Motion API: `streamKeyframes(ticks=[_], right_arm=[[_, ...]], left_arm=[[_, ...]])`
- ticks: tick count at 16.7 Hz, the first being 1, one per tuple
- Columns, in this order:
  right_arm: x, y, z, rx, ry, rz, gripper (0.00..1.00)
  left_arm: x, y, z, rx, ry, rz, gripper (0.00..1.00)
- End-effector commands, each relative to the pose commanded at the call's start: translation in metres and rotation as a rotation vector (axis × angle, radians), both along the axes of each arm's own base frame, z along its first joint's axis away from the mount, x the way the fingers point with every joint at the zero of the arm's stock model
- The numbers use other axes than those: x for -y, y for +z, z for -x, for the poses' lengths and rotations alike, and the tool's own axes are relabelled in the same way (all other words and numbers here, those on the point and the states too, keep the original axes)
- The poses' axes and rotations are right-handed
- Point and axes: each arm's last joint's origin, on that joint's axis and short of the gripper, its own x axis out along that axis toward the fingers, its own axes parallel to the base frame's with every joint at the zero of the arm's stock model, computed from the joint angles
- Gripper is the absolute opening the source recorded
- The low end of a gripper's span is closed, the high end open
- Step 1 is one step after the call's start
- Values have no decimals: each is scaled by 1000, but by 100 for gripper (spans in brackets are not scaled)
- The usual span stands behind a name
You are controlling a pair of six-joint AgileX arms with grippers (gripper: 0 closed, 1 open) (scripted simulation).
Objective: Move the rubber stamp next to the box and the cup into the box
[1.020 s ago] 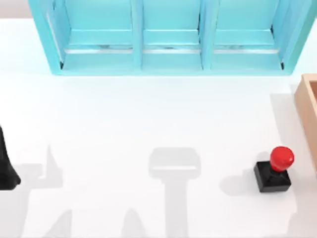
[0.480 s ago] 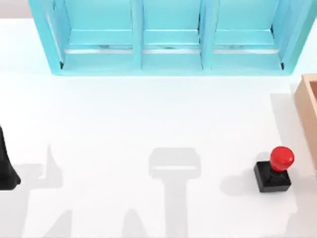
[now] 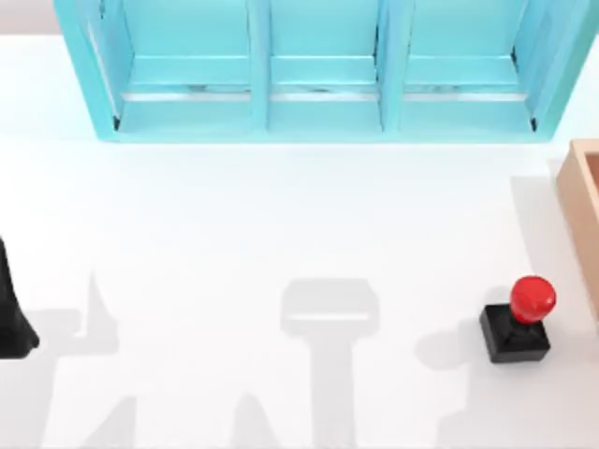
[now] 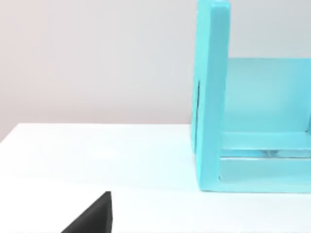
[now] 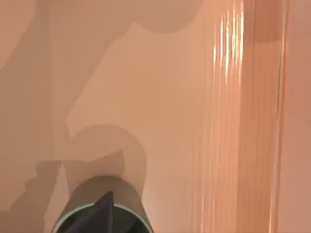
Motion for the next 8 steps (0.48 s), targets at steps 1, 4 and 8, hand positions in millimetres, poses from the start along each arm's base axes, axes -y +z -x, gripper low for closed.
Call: streamKeyframes(ticks=[1,4,8], right_arm=[[-3,5,3,-31,0,-10,100],[-10,9,17,-157,-13,-33,100],[-13,5,26,-228,-26,-39,100]], left_arm=[[0,0,0,0,0,0,100],[0,0,0,0,0,0,100],[0,0,0,0,0,0,100]])
